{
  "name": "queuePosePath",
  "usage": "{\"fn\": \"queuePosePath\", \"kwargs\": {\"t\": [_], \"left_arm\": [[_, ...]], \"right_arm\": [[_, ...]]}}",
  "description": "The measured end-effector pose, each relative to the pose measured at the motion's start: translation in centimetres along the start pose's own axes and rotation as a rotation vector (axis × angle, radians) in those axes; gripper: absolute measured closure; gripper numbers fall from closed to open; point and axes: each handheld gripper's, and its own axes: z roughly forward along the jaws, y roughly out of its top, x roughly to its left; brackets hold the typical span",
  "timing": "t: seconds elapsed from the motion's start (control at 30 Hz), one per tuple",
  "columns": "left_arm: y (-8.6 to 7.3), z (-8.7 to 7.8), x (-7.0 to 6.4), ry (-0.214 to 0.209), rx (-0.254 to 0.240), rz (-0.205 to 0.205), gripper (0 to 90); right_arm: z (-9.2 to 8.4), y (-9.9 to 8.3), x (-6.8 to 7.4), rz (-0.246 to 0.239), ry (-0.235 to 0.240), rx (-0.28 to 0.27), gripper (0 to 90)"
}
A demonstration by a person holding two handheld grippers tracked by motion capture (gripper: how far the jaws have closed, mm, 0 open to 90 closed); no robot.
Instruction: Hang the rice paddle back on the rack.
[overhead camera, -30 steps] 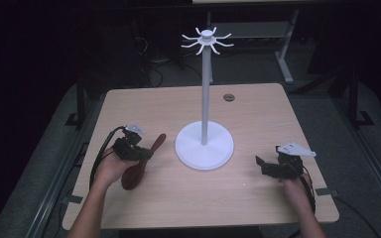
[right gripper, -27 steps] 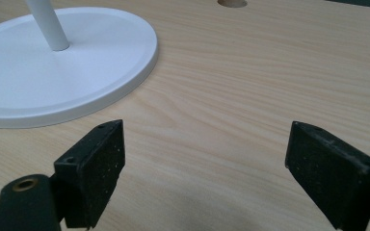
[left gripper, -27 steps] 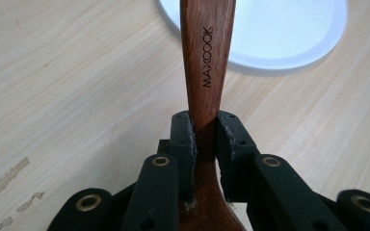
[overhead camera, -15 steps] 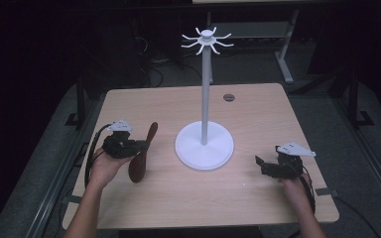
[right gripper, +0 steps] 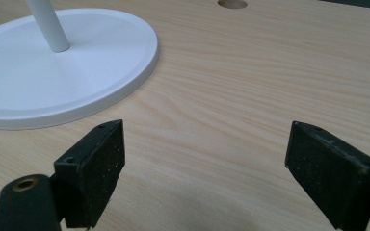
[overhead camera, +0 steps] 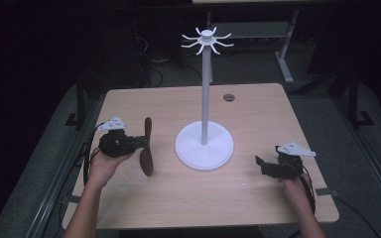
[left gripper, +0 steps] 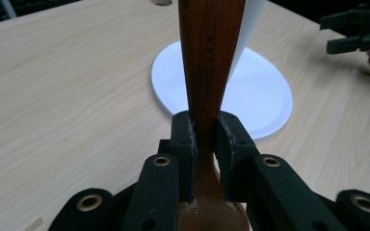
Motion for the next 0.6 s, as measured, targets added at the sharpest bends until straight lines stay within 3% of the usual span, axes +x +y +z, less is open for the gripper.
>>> {"fn": "queuePosePath", "kwargs": {"t": [0.33,0.6], "left_arm": [[1.1,-0.5,-0.7,-0.029,-0.053,0.014,78.0],[3.1,-1.2,-1.5,-0.055,-0.099,0.054,78.0]], "right_arm": [[0.1,0.0,0.0,-0.003,0.002,-0.001,13.7],[-0.1,-0.1,-0.1,0.0,0.0,-0.008,13.7]]}}
